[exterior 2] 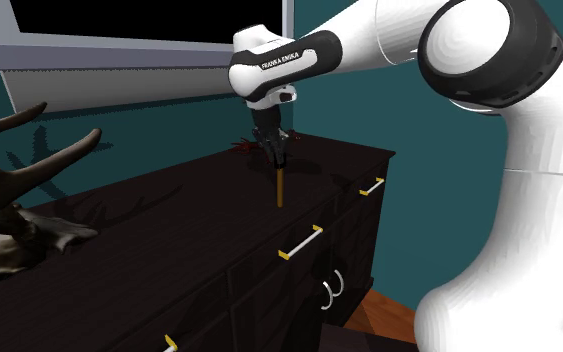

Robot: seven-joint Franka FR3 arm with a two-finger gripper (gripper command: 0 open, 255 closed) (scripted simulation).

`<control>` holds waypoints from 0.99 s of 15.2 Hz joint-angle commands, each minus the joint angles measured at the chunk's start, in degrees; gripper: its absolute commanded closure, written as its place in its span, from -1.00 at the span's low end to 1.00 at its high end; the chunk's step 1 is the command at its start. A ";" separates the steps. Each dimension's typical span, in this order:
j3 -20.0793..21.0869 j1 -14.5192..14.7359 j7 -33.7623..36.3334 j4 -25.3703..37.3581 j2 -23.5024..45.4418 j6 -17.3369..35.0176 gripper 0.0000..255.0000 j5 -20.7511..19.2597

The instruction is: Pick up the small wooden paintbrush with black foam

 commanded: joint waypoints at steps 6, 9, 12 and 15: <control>0.07 0.26 -0.40 1.44 0.02 -1.41 1.00 0.14; 0.17 0.68 -1.03 3.76 0.03 -3.60 1.00 0.31; 0.23 1.23 -1.60 6.27 0.20 -5.88 1.00 0.32; 0.24 1.95 -2.13 8.99 0.54 -8.26 1.00 0.16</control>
